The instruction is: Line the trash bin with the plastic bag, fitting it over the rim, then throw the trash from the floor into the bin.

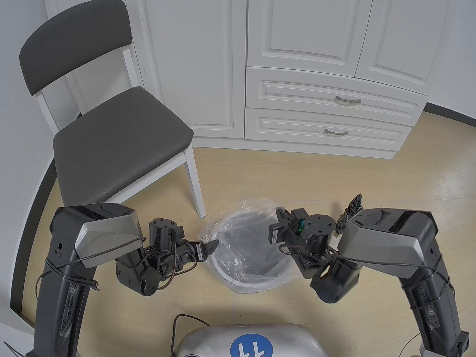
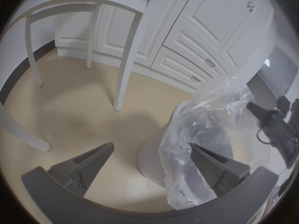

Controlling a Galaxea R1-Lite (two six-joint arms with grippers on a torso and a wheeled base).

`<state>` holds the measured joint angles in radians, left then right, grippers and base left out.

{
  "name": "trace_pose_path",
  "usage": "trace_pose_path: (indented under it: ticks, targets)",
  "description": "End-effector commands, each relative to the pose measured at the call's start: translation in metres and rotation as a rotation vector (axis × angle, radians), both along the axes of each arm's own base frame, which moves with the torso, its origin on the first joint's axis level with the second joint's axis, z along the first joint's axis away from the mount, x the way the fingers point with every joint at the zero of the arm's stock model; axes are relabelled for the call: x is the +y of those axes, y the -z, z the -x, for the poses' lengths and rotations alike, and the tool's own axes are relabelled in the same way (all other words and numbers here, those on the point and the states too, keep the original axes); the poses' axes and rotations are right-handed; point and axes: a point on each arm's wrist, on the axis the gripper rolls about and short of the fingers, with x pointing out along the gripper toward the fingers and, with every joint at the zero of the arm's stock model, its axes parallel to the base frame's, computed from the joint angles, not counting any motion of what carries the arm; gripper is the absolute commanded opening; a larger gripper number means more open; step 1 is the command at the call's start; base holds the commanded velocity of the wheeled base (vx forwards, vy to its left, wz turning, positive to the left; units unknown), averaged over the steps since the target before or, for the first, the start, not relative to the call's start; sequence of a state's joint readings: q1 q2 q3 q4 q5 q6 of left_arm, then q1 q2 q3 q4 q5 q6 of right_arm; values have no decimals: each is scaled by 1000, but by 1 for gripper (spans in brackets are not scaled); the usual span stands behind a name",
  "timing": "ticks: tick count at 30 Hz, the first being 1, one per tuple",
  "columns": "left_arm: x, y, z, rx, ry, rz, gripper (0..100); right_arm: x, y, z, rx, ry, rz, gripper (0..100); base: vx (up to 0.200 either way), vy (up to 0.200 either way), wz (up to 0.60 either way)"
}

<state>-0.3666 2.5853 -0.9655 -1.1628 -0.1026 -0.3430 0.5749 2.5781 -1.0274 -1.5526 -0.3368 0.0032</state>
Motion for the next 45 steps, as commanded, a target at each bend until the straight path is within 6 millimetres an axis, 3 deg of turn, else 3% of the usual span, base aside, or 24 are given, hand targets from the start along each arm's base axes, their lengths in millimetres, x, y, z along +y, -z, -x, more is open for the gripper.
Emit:
trace_pose_path:
  ticks: [1,12,13,21,23,24,28,32,33,35,36,38,43,45]
  targets:
    - [2,2,1,-69,18,-10,100,-2,68,-81,-51,232,-155,0,0,0,0]
    - [0,9,-2,-184,20,30,100,3,61,-106,-44,311,-298,0,0,0,0]
    - [0,10,-3,-184,20,30,100,3,61,-107,-46,316,-299,100,0,0,0]
    - [-2,8,-5,-202,24,39,100,3,52,-103,-64,311,-313,100,0,0,0]
    - [-2,7,-5,-204,22,41,100,3,33,-90,-70,286,-316,100,0,0,0]
    - [-2,7,-5,-204,22,41,100,3,33,-90,-70,286,-316,100,0,0,0]
    - [-2,4,-5,-229,22,48,100,2,-10,-48,-12,127,-282,100,0,0,0]
    - [0,-2,-4,-236,20,49,100,-4,-31,-34,9,85,-269,100,0,0,0]
    - [1,-12,-1,-240,28,49,100,-9,-42,-30,10,86,-263,100,0,0,0]
    - [2,-14,0,-241,32,51,100,-10,-44,-30,8,88,-262,100,0,0,0]
    - [5,-32,14,-214,100,59,100,-17,-53,-28,24,101,-236,100,0,0,0]
    - [9,-43,25,-188,154,30,100,-24,-58,-25,59,117,-205,100,0,0,0]
    - [23,-59,33,-122,190,-106,100,-37,-60,-17,180,148,-128,100,0,0,0]
    - [36,-62,35,-16,199,-187,100,-43,-56,-12,252,158,-85,100,0,0,0]
